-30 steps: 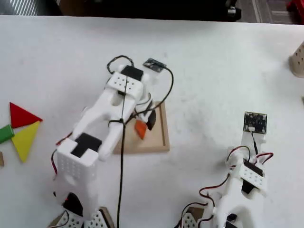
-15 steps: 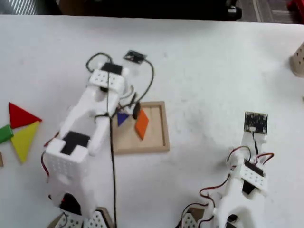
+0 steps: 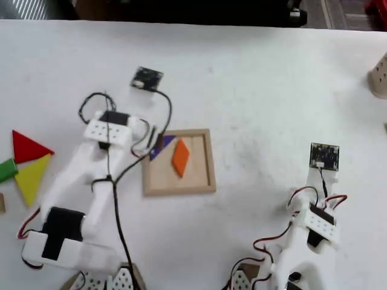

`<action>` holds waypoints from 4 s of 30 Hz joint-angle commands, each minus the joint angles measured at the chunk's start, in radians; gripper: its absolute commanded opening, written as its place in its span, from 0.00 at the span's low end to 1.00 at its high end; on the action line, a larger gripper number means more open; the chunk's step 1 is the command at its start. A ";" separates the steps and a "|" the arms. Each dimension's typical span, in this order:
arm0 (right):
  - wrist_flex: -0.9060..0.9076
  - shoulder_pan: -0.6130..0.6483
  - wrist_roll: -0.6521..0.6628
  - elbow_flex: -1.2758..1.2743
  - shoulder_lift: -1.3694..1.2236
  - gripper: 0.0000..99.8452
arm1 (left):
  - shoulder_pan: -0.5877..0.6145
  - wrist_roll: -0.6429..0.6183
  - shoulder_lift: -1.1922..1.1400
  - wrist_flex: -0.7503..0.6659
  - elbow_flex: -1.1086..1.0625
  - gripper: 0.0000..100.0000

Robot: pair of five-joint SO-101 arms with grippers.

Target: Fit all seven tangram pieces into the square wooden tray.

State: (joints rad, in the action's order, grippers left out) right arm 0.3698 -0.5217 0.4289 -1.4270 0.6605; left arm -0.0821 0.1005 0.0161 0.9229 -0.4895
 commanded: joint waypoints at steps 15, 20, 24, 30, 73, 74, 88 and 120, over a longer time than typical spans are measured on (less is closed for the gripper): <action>0.727 0.888 -0.193 0.640 0.093 0.02 | 0.309 0.011 -0.084 -0.078 0.026 0.23; 0.559 1.087 -0.276 0.611 0.042 0.02 | 0.311 0.009 -0.088 -0.110 0.025 0.23; 0.302 1.067 -0.388 0.462 -0.077 0.02 | 0.309 0.009 -0.091 -0.117 0.025 0.23; 0.067 1.040 -0.387 0.384 -0.222 0.02 | 0.309 0.009 -0.091 -0.117 0.020 0.23; -0.076 1.150 -0.390 0.549 -0.512 0.02 | 0.308 0.009 -0.093 -0.112 0.017 0.23; -0.053 1.139 -0.390 0.555 -0.501 0.02 | 0.308 0.009 -0.093 -0.112 0.017 0.23; 0.004 1.043 -0.388 0.514 -0.433 0.02 | 0.306 0.009 -0.093 -0.110 0.017 0.23; 0.249 1.030 -0.387 0.505 -0.318 0.02 | 0.305 0.008 -0.093 -0.109 0.009 0.23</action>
State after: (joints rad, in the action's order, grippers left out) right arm 0.6137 0.5155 0.0422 -0.9237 0.3030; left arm 0.2140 0.1036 -0.0790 0.8293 -0.4910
